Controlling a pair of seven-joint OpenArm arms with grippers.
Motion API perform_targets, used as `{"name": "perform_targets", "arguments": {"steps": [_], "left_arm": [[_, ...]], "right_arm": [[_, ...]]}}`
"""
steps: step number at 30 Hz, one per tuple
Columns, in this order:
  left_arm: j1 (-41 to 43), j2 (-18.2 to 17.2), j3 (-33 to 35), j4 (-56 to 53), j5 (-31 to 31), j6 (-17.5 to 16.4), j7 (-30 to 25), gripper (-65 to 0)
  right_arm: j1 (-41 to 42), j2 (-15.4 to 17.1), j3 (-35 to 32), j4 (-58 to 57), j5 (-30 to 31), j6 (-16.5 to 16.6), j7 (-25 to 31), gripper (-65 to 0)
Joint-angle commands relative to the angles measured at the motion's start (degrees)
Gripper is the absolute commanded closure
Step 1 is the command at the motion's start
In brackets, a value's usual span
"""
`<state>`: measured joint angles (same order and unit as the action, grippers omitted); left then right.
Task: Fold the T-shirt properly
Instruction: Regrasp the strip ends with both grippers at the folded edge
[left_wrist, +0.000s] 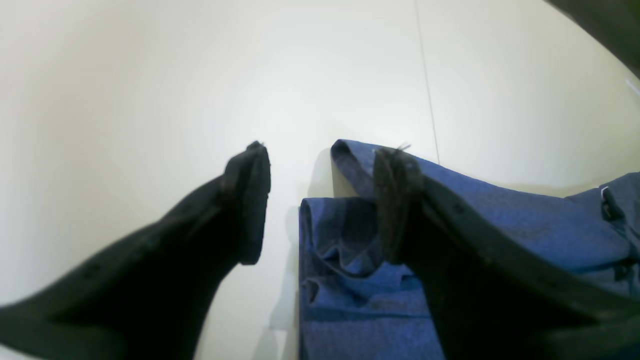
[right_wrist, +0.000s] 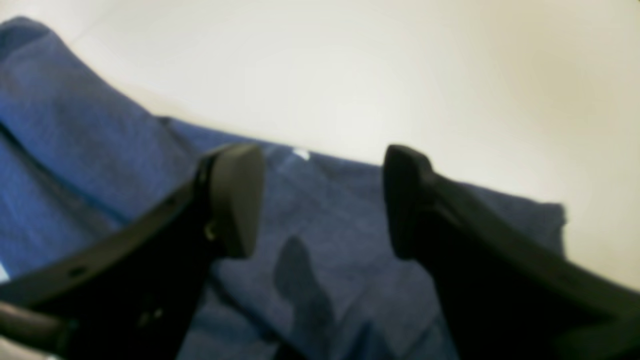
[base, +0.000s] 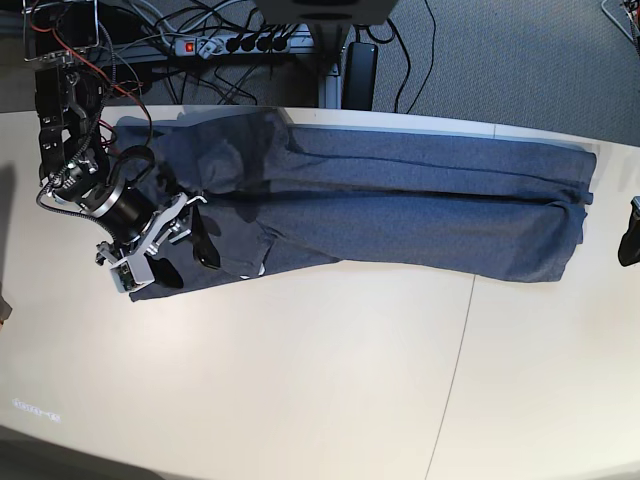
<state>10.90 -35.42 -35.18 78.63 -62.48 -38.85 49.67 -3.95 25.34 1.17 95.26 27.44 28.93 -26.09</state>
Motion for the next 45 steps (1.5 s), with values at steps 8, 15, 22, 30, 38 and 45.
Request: {"name": "perform_targets", "arguments": {"steps": [8, 15, 22, 30, 38, 45], "left_arm": [[-0.4, -1.4, -0.4, 0.9, -1.2, -1.1, -2.1, -36.0], [0.2, 0.7, -0.4, 0.9, -1.2, -1.1, -2.1, -35.9], [1.8, 1.5, 0.6, 0.9, -1.6, -1.1, -2.1, -36.0], [2.4, 2.3, 8.5, 0.9, -1.5, -1.1, -2.1, -36.1], [-1.1, 3.3, 7.3, 0.9, -0.3, -1.1, -7.5, -35.7], [-4.5, 4.2, 7.7, 1.0, -0.7, -1.1, -6.6, -0.5]], "right_arm": [[0.6, -0.4, 0.6, 1.0, 2.6, 3.9, 1.6, -32.8], [-0.1, -2.2, 0.6, 0.6, -5.2, 3.9, -2.4, 0.0], [-0.7, -2.2, 0.6, -7.1, -7.9, 3.9, -2.4, 0.0], [-0.7, -2.2, 0.6, -14.8, -3.0, 3.9, -2.2, 0.0], [-0.5, -2.5, 0.6, -15.3, -2.8, 3.9, -1.7, 0.0], [-0.5, -2.5, 0.6, -15.3, -2.8, 3.9, -0.8, 0.0]]}}
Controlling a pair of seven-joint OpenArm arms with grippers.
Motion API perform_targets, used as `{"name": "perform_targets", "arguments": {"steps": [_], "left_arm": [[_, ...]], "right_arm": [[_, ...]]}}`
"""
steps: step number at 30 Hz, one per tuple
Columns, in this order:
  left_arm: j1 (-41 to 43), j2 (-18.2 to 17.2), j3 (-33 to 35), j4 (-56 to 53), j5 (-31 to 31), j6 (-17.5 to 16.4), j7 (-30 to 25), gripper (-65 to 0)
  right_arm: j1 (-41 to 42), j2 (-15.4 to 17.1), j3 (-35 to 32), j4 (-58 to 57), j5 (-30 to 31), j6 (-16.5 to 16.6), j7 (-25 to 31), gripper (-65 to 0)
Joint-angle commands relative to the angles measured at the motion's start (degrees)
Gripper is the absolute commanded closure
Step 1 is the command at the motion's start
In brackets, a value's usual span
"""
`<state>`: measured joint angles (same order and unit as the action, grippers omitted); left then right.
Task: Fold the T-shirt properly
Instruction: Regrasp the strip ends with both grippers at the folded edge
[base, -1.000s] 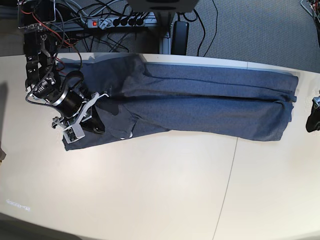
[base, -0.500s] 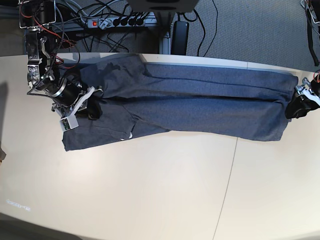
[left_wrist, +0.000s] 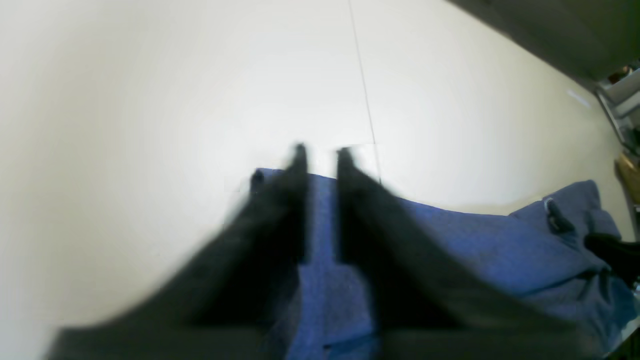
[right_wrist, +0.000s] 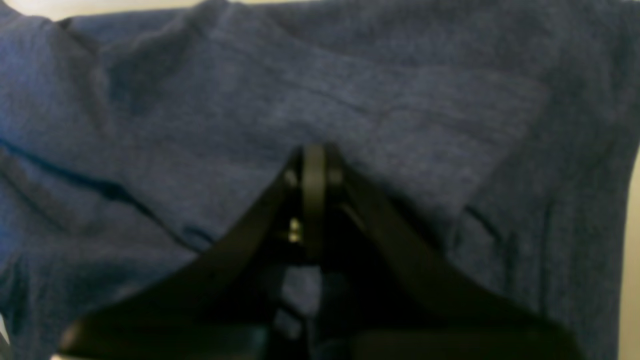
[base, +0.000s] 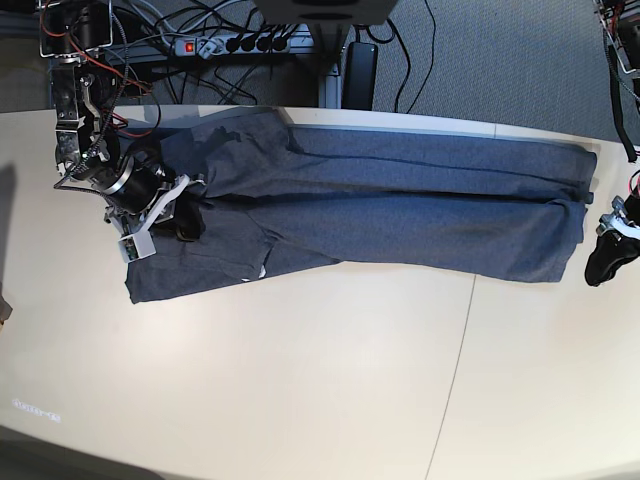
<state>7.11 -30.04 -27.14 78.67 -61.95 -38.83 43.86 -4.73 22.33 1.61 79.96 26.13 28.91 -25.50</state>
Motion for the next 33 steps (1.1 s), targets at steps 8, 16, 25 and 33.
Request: {"name": "perform_targets", "arguments": {"steps": [8, 16, 25, 33], "left_arm": [[-0.3, 2.2, 12.0, 0.9, 1.9, -1.2, -0.2, 0.0], [-0.4, 6.9, 13.7, 0.9, 18.6, -1.2, -10.4, 0.0], [-0.4, 7.2, 13.7, 0.9, 30.4, -1.2, -15.6, 0.0], [-0.3, 7.1, 13.7, 0.5, 37.9, -1.2, -15.8, 0.0]], "right_arm": [[0.3, -0.2, 0.2, 0.0, -1.7, 3.9, 0.2, 0.0], [0.3, -0.8, 0.2, 0.0, -1.7, 3.9, 0.2, 0.0], [0.3, -0.8, 0.2, 0.0, -4.0, 3.9, 0.2, 0.0], [0.3, -0.8, 0.2, -0.9, -5.8, 3.9, 0.2, 0.0]]}}
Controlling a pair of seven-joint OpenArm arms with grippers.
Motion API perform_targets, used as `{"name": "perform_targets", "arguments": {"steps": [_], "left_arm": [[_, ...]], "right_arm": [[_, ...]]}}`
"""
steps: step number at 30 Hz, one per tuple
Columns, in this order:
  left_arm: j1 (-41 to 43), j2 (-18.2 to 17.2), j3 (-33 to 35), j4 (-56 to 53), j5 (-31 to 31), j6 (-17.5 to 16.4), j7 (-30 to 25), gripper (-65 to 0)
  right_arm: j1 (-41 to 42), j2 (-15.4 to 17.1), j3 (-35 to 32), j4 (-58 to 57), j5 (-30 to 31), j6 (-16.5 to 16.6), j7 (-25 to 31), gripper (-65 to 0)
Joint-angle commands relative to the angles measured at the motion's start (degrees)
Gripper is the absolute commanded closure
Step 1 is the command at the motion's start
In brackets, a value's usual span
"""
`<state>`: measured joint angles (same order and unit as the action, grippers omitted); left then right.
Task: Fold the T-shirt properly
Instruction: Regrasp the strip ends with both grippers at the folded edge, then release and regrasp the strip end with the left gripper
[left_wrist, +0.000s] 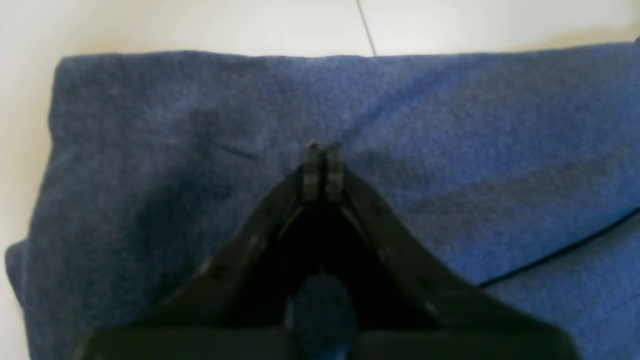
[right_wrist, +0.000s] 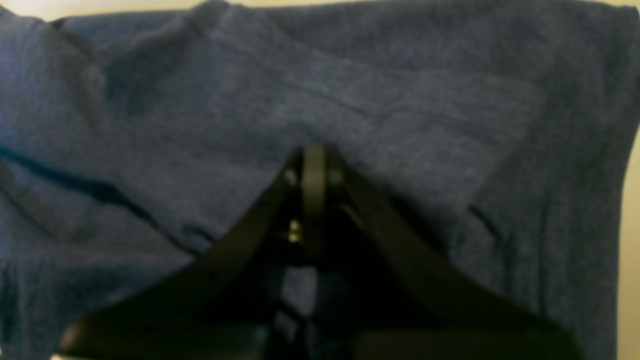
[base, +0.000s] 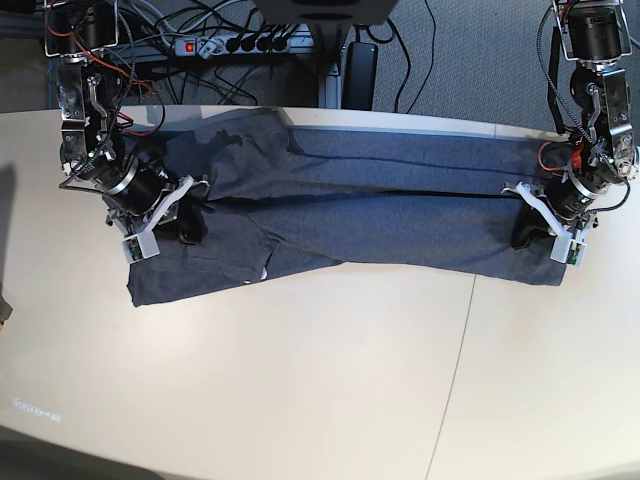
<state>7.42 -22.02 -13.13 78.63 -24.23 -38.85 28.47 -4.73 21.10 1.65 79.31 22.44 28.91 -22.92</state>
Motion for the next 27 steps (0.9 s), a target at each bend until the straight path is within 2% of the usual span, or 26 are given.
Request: {"name": "perform_targets", "arguments": {"steps": [1, 7, 11, 18, 23, 27], "left_arm": [[-0.6, -0.9, -0.3, 0.2, 0.7, -1.1, -0.7, 0.0], [-0.6, -2.2, -0.5, -2.3, 3.8, -1.0, -5.0, 0.0], [-0.6, -2.9, -1.6, -2.6, 3.7, 1.8, -5.8, 0.0], [-0.6, -2.9, -6.4, -2.6, 3.7, 2.0, -5.8, 0.0], [-0.6, -2.9, -9.1, -2.6, 4.0, 8.3, -4.9, 0.0], [-0.6, -2.9, -11.1, -2.6, 4.0, 11.5, -3.9, 0.0]], "right_arm": [[0.3, 0.5, 0.1, -0.5, -2.1, 3.9, -2.3, 0.0], [0.3, 0.5, 0.1, -3.8, -2.1, 3.9, -2.3, 0.0], [0.3, 0.7, 0.1, -7.0, -2.1, 3.9, -0.6, 0.0], [0.3, 0.8, 0.1, -8.7, -2.1, 3.9, 0.9, 0.0], [0.3, 0.8, 0.1, -8.7, -2.1, 3.9, 0.9, 0.0], [0.3, 0.8, 0.1, -8.7, -2.1, 3.9, 0.8, 0.0]]}}
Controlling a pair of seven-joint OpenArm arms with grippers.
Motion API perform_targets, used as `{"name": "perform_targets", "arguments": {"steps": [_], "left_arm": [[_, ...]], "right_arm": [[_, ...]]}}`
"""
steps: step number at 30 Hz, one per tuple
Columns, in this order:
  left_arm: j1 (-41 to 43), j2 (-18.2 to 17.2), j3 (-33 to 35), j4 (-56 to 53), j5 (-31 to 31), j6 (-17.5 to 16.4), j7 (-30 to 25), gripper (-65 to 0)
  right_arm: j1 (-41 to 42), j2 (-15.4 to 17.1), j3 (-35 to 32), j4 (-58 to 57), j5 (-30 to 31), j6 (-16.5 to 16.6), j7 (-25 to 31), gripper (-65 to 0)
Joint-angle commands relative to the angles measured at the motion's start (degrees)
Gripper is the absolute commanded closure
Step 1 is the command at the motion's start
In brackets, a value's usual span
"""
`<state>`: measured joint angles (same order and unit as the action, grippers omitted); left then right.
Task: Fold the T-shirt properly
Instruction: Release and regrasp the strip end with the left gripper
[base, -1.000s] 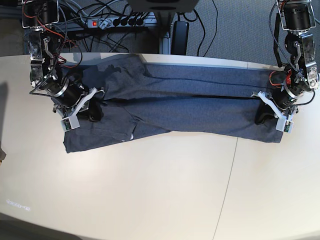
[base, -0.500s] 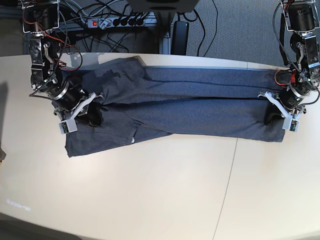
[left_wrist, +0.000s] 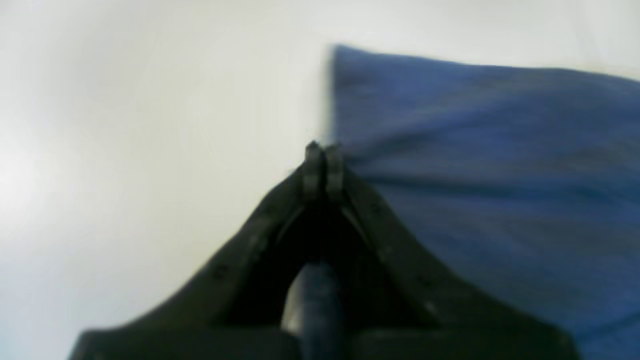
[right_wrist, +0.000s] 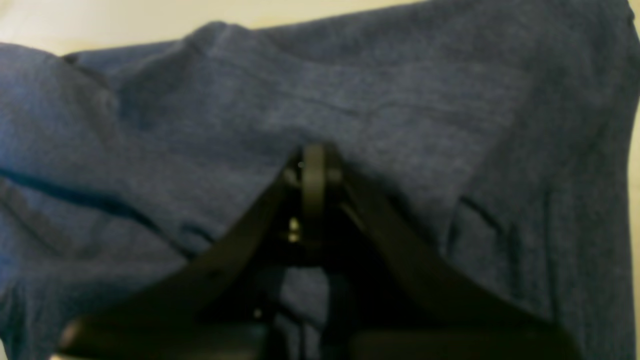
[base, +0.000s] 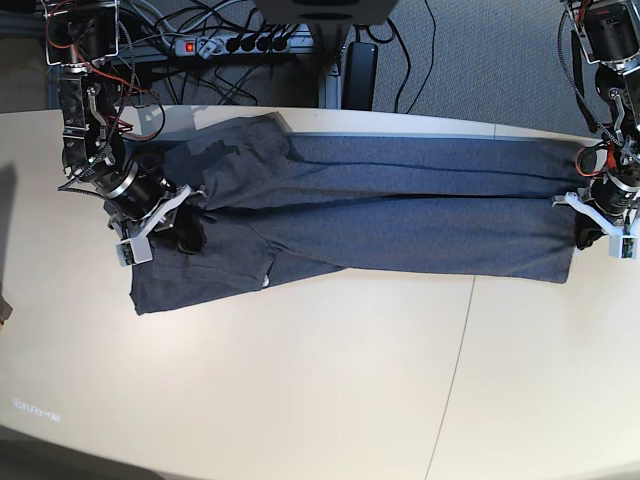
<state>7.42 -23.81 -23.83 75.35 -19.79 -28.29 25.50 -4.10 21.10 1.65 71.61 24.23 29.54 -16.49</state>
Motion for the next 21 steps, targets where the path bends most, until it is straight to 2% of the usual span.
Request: {"name": "perform_targets", "arguments": {"steps": [1, 3, 4, 7, 8, 9, 13, 17, 21], "left_arm": [[-0.6, -1.1, -1.1, 0.7, -0.4, 1.1, -0.9, 0.0], [-0.6, -1.2, -2.5, 0.7, -0.5, 1.1, -0.9, 0.0], [-0.6, -1.2, -3.1, 0.7, -0.9, 1.1, -0.9, -2.3], [-0.5, -1.9, -4.1, 0.7, -4.2, 1.2, 0.2, -25.5], [-0.5, -2.3, -4.2, 0.7, -6.2, 1.1, 1.0, -31.8], [-0.5, -2.9, -4.2, 0.7, -8.0, 1.1, 2.2, -35.2], [-0.5, -5.0, -4.4, 0.7, -15.6, 0.8, 10.8, -35.7], [-0.5, -6.8, -6.4, 0.7, -25.7, -1.6, 20.7, -35.7], [1.1, -8.0, -10.1, 0.7, -31.6, -5.6, 21.7, -35.6]], "right_arm": [[-0.3, 0.8, 0.1, -1.0, -3.9, 3.3, -5.6, 0.0], [-0.3, 0.8, 0.1, -1.0, -3.9, 3.3, -5.6, 0.0], [-0.3, 0.8, 0.1, -1.0, -3.9, 3.3, -5.6, 0.0], [-0.3, 0.8, 0.1, -1.0, -3.9, 3.3, -5.6, 0.0], [-0.3, 0.8, 0.1, -1.0, -3.9, 3.3, -5.6, 0.0], [-0.3, 0.8, 0.1, -1.0, -3.9, 3.3, -5.6, 0.0], [-0.3, 0.8, 0.1, -1.0, -3.9, 3.3, -5.6, 0.0], [-0.3, 0.8, 0.1, -1.0, -3.9, 3.3, -5.6, 0.0], [-0.3, 0.8, 0.1, -1.0, -3.9, 3.3, -5.6, 0.0]]}}
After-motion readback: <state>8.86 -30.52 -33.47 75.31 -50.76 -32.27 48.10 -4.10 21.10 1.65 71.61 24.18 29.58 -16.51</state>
